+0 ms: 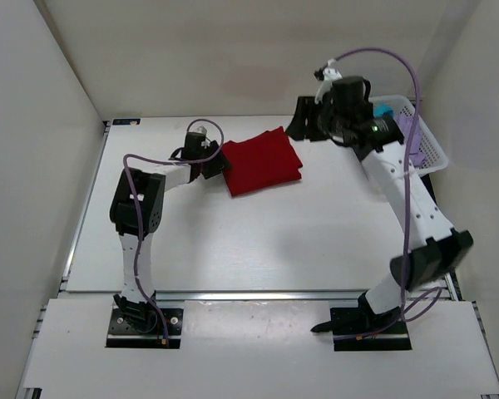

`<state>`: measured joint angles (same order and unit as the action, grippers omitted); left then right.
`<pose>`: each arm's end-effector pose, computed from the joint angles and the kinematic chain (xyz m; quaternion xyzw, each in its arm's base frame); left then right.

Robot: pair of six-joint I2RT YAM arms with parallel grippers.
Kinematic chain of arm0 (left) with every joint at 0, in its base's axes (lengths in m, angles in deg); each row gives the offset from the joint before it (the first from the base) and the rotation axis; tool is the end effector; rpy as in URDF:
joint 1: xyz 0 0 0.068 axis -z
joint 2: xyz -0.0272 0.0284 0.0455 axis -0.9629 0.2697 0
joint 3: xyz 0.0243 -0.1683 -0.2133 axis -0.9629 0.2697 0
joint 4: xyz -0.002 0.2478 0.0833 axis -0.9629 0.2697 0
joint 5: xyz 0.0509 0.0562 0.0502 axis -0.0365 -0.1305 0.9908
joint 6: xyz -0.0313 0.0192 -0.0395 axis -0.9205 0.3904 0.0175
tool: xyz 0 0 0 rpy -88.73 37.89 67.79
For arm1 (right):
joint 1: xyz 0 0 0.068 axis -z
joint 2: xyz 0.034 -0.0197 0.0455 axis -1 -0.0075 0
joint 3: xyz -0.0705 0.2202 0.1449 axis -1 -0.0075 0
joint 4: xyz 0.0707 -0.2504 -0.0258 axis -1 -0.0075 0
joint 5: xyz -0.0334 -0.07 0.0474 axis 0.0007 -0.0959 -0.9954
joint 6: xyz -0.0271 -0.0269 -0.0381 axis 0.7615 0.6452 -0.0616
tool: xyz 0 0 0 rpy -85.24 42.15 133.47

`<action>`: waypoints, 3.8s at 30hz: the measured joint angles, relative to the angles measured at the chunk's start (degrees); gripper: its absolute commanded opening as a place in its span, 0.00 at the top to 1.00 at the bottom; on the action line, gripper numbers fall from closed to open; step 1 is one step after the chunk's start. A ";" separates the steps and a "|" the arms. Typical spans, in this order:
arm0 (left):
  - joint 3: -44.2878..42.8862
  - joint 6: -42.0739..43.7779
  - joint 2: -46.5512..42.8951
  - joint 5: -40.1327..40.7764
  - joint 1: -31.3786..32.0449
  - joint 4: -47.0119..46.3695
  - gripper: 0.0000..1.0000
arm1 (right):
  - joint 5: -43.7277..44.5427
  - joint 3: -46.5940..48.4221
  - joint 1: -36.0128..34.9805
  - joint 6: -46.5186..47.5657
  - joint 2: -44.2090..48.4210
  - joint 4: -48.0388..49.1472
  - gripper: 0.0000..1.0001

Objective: Fold and stack the t-shirts

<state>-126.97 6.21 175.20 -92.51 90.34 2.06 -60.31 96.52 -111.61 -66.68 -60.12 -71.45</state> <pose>0.4389 -0.1322 0.1433 -0.1412 0.9016 -0.2531 0.3212 0.3200 0.1363 0.4514 -0.1001 0.8559 0.2315 0.4514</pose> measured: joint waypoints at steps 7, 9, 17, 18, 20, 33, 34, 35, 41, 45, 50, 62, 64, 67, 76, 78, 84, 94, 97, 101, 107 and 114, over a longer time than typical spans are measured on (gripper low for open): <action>-11.13 -3.23 9.49 -2.38 3.82 -0.98 1.00 | -8.76 -32.20 8.63 -5.79 14.08 17.44 0.48; -14.99 -3.91 11.80 -2.56 5.05 -0.44 1.00 | -10.93 -36.52 9.60 -7.39 14.97 21.44 0.48; -18.43 -3.67 10.95 -2.91 2.91 3.56 1.00 | -18.64 -52.74 8.72 -12.28 15.82 33.68 0.51; -16.35 -3.52 9.20 -2.99 0.85 3.50 1.00 | -19.28 -54.07 8.22 -12.72 15.67 34.27 0.51; -9.49 -3.23 4.17 -3.17 -5.09 2.12 1.00 | -20.24 -55.30 7.30 -13.42 15.02 35.26 0.51; 25.31 -9.33 -16.87 1.44 -35.95 -8.59 0.94 | -23.45 -57.27 -0.42 -14.67 14.34 42.77 0.52; 25.40 -10.03 -16.33 1.16 -35.85 -8.83 0.94 | -23.45 -57.96 -1.11 -14.67 14.38 42.91 0.52; 25.29 -10.64 -15.82 0.83 -35.85 -9.42 0.94 | -23.41 -58.82 -1.84 -14.64 14.53 42.95 0.52; 22.32 -17.66 -9.60 -2.19 -35.98 -16.00 0.95 | -23.41 -63.08 -4.33 -14.64 15.63 42.69 0.52; 15.85 -22.03 -3.41 -3.02 -35.52 -18.78 0.95 | -22.99 -64.06 -4.46 -14.67 15.61 42.53 0.52; 8.90 -23.93 1.31 -1.31 -34.56 -18.91 0.95 | -22.95 -64.19 -3.80 -14.62 14.05 42.36 0.53; 20.06 -23.65 -7.50 4.61 -38.03 -20.46 0.45 | -22.29 -64.17 -3.34 -14.10 11.47 41.55 0.41; 21.49 -22.82 -10.64 5.18 -38.71 -20.37 0.28 | -22.05 -64.17 -3.30 -13.77 11.58 41.40 0.40; 22.49 -21.20 -15.74 6.21 -37.77 -20.35 0.17 | -20.41 -63.67 -2.99 -13.42 12.50 39.91 0.43; 30.10 -16.17 -32.54 8.48 -22.16 -21.09 0.01 | -15.17 -55.52 2.19 -11.89 15.15 37.03 0.87; 31.28 -14.84 -35.65 9.75 -17.14 -21.07 0.01 | -13.81 -52.72 4.87 -11.17 15.15 35.17 0.91; 31.41 -9.22 -40.72 10.97 7.37 -21.51 0.02 | -11.04 -43.01 18.67 -7.89 13.57 31.54 0.91; 38.58 0.07 -40.33 5.81 34.36 -21.86 0.01 | -7.06 -36.04 37.09 -8.68 -0.39 32.11 0.68; 42.42 0.52 -38.97 2.97 37.05 -21.94 0.20 | -7.15 -32.81 38.27 -9.49 -6.88 32.74 0.62; 45.48 0.81 -36.92 -0.11 40.17 -22.80 0.19 | -7.41 -28.85 39.36 -10.86 -13.86 33.44 0.54; 48.28 0.00 -36.37 -3.21 40.83 -25.35 0.20 | -9.49 -24.09 41.70 -14.29 -19.89 35.95 0.53; 48.37 -0.24 -36.30 -4.33 37.88 -27.06 0.21 | -11.50 -18.18 41.31 -15.74 -25.81 36.15 0.59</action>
<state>-78.60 5.97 138.89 -96.84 128.22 -25.00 -71.81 78.34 -70.30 -82.41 -85.93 -35.29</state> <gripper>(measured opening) 0.785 0.417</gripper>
